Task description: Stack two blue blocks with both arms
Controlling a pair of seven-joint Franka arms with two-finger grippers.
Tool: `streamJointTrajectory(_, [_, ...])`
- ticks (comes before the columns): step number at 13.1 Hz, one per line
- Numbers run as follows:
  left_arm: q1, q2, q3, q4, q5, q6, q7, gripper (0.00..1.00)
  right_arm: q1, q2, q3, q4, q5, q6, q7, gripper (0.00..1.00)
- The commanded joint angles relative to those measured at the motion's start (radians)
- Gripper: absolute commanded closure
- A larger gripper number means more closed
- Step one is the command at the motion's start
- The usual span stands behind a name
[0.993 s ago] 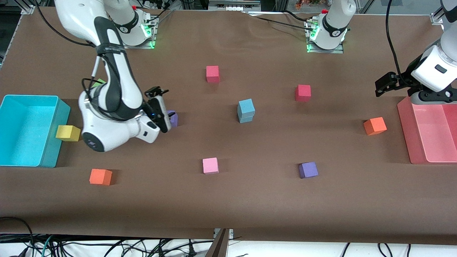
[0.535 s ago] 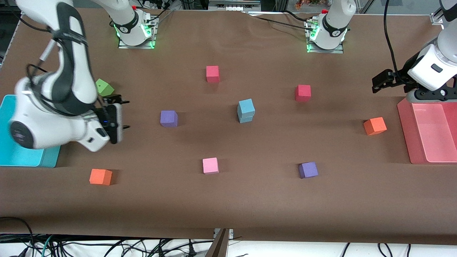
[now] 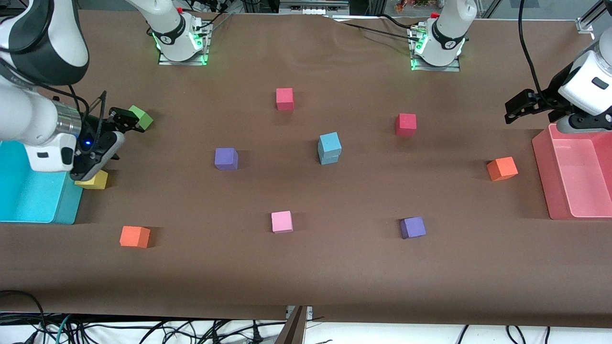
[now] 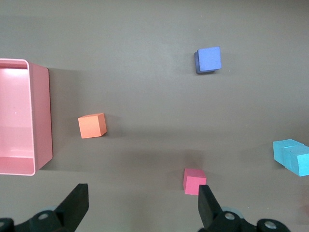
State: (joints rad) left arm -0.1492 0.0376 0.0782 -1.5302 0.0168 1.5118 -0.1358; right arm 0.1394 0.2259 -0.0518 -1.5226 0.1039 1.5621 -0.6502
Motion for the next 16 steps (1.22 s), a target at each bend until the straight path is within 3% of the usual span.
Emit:
streamJointTrajectory(1, [0.007, 0.013, 0.000, 0.031, -0.002, -0.021, 0.008, 0.00, -0.063, -0.074, 0.053, -0.077, -0.094, 0.046, 0.049, 0.00])
streamJointTrajectory(5, [0.019, 0.022, 0.002, 0.050, -0.014, -0.021, 0.012, 0.00, -0.122, -0.111, 0.053, -0.076, -0.136, 0.141, 0.063, 0.00])
streamJointTrajectory(7, [0.022, 0.022, 0.002, 0.050, -0.014, -0.019, 0.013, 0.00, -0.156, -0.144, 0.053, -0.089, -0.136, 0.138, 0.214, 0.00])
streamJointTrajectory(9, [0.022, 0.022, 0.002, 0.050, -0.015, -0.018, 0.016, 0.00, -0.170, -0.195, 0.052, -0.129, -0.135, 0.119, 0.424, 0.00])
streamJointTrajectory(12, [0.039, 0.022, 0.002, 0.050, -0.020, -0.015, 0.053, 0.00, -0.191, -0.233, 0.053, -0.139, -0.136, 0.061, 0.506, 0.00])
streamJointTrajectory(16, [0.063, 0.024, 0.000, 0.048, -0.032, -0.013, 0.145, 0.00, -0.247, -0.267, 0.102, -0.142, -0.141, -0.022, 0.661, 0.00])
